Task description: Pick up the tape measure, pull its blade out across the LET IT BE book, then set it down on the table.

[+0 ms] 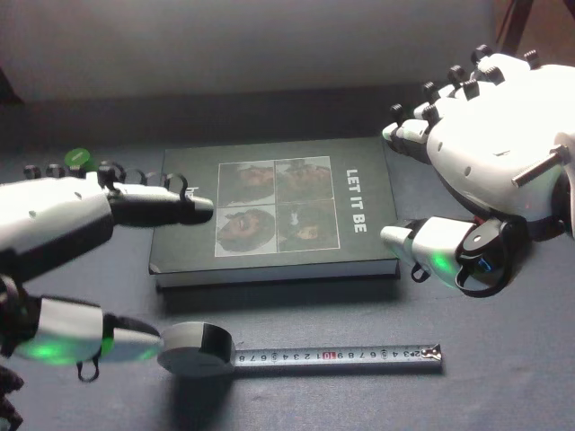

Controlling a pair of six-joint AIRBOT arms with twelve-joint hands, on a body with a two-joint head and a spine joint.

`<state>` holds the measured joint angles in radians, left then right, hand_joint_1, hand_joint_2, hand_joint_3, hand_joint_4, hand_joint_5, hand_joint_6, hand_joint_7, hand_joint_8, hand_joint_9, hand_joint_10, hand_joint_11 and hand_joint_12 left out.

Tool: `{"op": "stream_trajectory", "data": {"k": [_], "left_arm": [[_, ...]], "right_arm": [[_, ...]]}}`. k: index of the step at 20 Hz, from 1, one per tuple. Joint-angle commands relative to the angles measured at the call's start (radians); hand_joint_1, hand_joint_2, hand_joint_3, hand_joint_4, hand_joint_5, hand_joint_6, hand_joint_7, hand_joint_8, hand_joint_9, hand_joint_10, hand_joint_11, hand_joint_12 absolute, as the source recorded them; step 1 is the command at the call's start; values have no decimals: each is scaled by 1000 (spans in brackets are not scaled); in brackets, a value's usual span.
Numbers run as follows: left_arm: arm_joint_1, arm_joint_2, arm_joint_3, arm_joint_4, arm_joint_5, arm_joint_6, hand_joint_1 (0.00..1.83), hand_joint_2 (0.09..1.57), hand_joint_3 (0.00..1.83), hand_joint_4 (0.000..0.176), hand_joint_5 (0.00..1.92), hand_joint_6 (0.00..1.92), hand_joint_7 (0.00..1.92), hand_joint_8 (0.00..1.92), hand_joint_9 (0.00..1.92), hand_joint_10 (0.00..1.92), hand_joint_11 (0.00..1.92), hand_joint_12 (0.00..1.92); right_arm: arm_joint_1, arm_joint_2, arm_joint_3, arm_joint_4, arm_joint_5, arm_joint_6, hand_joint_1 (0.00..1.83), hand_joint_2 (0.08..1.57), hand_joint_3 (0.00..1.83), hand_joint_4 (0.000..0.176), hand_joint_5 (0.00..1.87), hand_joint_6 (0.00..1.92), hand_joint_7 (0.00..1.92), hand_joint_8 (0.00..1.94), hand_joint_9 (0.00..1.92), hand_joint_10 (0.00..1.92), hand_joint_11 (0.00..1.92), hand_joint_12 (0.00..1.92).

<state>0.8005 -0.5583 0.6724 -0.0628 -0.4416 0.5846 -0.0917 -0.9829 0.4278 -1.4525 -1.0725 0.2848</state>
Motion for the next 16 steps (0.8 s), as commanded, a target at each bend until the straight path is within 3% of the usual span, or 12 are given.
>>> {"op": "stream_trajectory", "data": {"k": [1,9,13,16], "left_arm": [[6,-5,1,13,-131,-26,1073,985,7,0,339,6,322,4,275,5,84,715],[196,-122,11,-33,-275,-54,1079,987,4,0,340,4,326,3,283,6,83,708],[204,-160,35,-60,-273,-54,1089,988,2,0,350,1,346,5,310,9,93,706],[180,-179,47,-110,-232,-43,1098,988,1,0,346,0,344,3,307,6,88,703]], "right_arm": [[8,2,-4,-91,-11,0,222,1235,1,54,274,0,266,7,226,7,0,832],[6,1,-5,-91,-12,-1,214,1239,1,54,253,0,253,2,225,1,0,986],[6,-1,-5,-91,-11,-1,219,1238,1,54,275,6,266,1,213,5,0,839],[6,-1,-5,-91,-11,-1,216,1240,1,52,299,10,290,8,231,8,0,890]]}}
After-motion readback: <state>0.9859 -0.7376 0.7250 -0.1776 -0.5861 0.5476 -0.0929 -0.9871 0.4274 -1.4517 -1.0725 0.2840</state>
